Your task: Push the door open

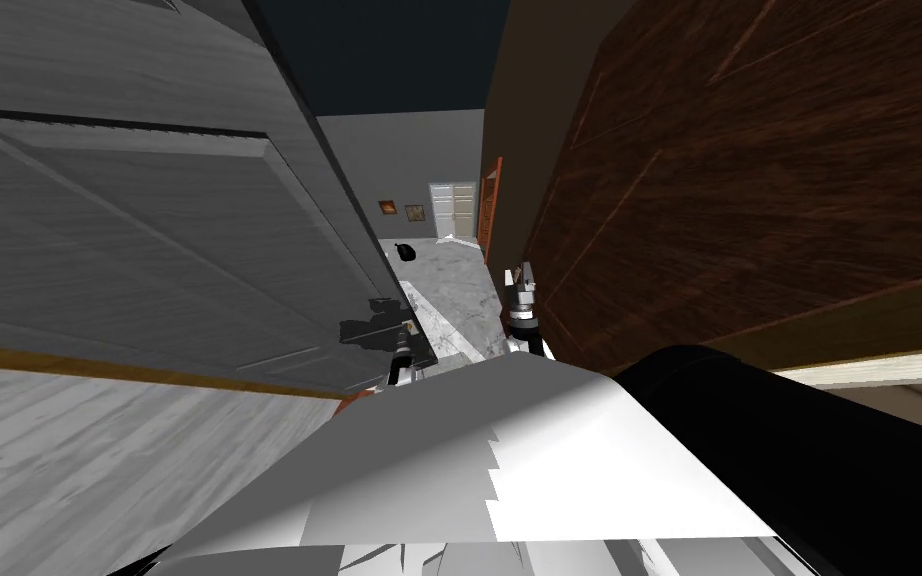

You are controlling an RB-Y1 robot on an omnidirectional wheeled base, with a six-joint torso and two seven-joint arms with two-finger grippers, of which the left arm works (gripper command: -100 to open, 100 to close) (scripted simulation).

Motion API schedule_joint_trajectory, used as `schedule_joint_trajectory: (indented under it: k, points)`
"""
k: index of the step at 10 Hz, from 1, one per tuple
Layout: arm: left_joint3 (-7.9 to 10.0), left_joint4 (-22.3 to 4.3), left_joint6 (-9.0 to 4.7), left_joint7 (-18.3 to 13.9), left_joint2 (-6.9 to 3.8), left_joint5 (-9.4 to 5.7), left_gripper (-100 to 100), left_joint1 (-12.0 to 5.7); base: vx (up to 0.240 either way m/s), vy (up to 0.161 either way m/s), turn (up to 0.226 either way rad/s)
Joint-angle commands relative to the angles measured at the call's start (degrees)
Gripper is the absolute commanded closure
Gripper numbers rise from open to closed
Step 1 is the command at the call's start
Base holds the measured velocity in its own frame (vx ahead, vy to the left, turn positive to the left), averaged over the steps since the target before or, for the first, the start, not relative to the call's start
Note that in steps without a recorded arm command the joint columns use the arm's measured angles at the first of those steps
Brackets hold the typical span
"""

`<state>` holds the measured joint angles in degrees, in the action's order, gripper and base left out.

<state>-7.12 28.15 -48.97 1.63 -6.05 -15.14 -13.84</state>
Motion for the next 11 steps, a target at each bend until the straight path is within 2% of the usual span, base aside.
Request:
schedule_joint_trajectory:
  k: [1, 11]
  points:
    - [1.56, -0.6, -0.26, 0.3, -0.89, -0.75, 100, -0.3, 0.16, -0.068, 0.044]
    - [6.7, -1.3, -0.22, 2.2, -1.68, -3.18, 100, -0.38, 0.172, -0.088, 0.054]
